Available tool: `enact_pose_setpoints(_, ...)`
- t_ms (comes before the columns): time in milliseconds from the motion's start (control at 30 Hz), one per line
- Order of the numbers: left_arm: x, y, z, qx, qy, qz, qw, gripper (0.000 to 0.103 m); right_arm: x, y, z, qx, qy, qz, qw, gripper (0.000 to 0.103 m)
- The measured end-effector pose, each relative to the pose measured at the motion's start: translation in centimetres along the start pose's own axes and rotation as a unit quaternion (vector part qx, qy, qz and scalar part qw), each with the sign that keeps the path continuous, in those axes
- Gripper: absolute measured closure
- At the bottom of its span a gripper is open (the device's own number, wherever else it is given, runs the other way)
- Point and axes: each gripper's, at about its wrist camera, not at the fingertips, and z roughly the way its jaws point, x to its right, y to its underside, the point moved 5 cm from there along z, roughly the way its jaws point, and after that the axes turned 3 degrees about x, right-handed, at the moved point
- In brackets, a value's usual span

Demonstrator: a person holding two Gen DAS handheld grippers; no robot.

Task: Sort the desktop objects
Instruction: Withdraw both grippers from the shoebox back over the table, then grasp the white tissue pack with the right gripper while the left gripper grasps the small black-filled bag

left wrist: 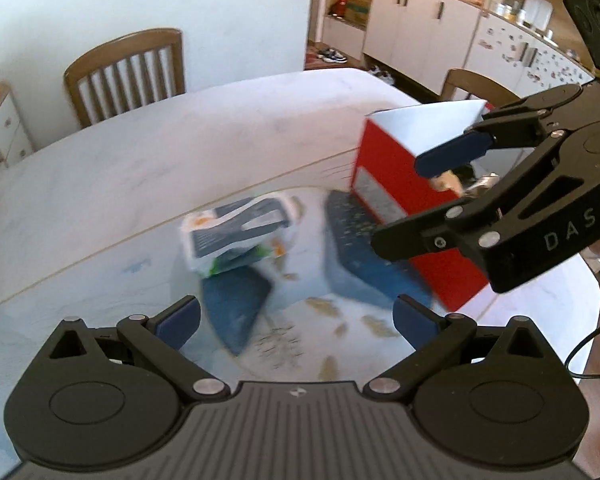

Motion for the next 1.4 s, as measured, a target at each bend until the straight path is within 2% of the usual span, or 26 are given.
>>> enact_pose_setpoints(433,-6.1,2.5,0.9,-0.004,-0.037,-0.054,0.9978,0.0,-1.5,-2.8,5.5,-0.025,-0.02,-0.064,0.997,0.017)
enact_pose_setpoints(767,-8.6,4.1,2.8,-0.011,-0.049,-0.096,0.9942,0.0,-1.4,-3.9,10.1,-0.058,-0.028,-0.116,0.991,0.014)
enact_pose_setpoints(1233,-10.4,5.3,4.8,-0.012,-0.037,-0.124,0.9915,0.001,-1.4,-4.2,16.4,-0.1,-0.036,-0.197,0.975,0.011)
enact_pose_setpoints(1400,-10.6,5.6,5.3,-0.011,-0.034,-0.13,0.9909,0.002,-1.3,-3.9,17.9,-0.115,-0.049,-0.203,0.971,0.011)
